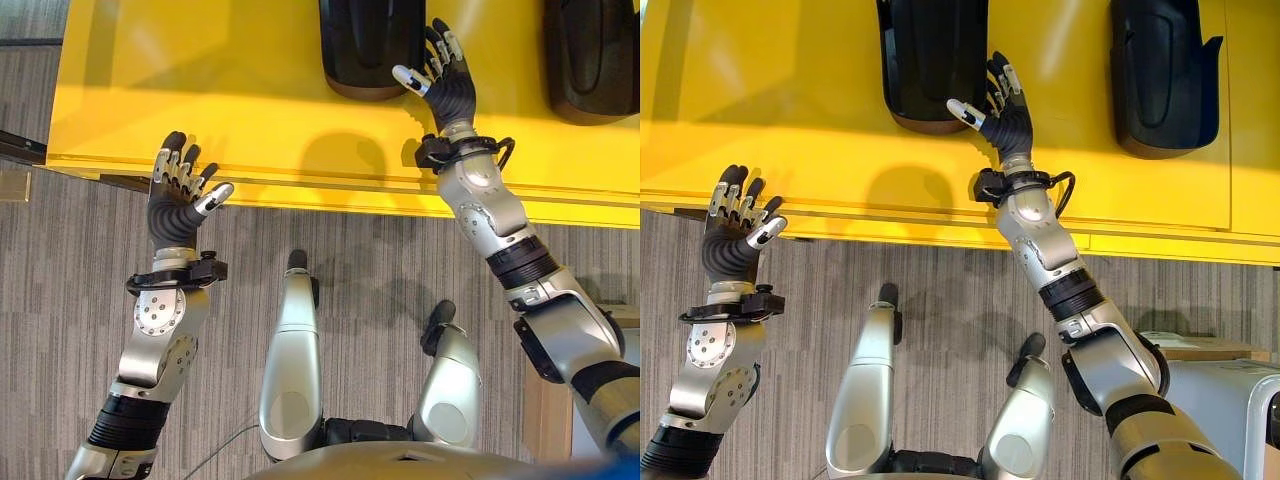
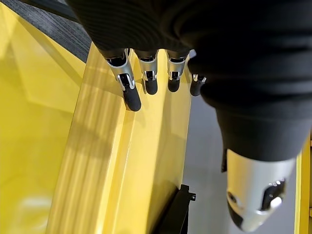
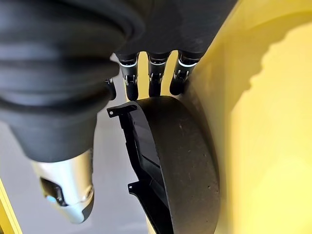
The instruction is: Move parts from the plastic box to the shelf.
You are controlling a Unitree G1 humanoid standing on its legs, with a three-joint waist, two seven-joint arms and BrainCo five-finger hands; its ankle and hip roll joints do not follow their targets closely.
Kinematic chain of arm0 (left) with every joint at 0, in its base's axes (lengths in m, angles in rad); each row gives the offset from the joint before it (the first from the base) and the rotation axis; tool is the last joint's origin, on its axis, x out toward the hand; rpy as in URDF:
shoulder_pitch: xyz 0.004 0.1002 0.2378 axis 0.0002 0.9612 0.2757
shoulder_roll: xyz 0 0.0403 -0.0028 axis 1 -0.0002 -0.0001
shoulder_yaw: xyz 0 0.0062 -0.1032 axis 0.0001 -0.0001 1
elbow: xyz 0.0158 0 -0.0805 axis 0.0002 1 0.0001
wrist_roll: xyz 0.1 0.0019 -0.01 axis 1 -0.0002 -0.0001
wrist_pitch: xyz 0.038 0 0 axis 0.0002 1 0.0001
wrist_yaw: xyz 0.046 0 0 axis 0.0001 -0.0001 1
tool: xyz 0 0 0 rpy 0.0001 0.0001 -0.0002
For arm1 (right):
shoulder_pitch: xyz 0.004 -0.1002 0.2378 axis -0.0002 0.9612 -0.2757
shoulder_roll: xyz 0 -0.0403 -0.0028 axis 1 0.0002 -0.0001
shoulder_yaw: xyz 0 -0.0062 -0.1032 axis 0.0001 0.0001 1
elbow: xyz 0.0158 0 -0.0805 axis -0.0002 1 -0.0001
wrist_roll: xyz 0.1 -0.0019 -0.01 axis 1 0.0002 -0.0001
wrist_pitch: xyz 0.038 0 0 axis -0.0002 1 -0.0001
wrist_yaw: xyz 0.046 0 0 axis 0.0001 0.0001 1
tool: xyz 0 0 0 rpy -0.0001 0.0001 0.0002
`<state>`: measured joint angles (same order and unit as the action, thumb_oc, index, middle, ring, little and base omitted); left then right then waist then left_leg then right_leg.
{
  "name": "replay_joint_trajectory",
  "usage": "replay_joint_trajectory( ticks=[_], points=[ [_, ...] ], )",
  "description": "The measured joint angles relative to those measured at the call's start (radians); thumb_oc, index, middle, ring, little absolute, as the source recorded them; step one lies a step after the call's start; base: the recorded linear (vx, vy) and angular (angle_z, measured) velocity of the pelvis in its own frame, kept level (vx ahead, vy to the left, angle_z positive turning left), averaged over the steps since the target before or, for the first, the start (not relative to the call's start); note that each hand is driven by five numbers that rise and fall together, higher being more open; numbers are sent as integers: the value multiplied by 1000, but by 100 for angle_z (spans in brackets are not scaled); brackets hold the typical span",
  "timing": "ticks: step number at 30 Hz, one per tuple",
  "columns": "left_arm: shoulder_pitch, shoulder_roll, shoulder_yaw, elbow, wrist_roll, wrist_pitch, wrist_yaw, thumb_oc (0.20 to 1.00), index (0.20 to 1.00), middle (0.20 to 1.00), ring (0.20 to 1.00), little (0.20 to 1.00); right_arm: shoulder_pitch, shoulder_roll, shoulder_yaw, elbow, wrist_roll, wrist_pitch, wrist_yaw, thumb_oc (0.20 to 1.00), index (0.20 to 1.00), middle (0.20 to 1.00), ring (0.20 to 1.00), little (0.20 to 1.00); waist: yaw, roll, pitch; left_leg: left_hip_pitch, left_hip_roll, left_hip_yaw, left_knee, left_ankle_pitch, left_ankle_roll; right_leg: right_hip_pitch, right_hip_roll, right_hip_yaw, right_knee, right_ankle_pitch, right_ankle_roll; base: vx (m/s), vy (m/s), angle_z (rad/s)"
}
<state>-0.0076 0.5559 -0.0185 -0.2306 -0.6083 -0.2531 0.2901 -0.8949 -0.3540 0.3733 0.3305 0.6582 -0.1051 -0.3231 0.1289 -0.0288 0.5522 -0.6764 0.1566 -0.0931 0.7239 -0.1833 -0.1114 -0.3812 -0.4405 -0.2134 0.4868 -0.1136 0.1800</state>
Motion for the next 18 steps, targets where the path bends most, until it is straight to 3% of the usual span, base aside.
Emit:
replay_joint_trajectory(
  ticks=[18],
  points=[
    [0,0,0,0,0,4,0,1000,1000,1000,1000,1000,0,11,13,0,0,-1,6,1000,1000,1000,1000,1000,0,3,-1,3,0,0,-2,1,-1,0,0,0,1,0,0,0,0,0]
  ],
)
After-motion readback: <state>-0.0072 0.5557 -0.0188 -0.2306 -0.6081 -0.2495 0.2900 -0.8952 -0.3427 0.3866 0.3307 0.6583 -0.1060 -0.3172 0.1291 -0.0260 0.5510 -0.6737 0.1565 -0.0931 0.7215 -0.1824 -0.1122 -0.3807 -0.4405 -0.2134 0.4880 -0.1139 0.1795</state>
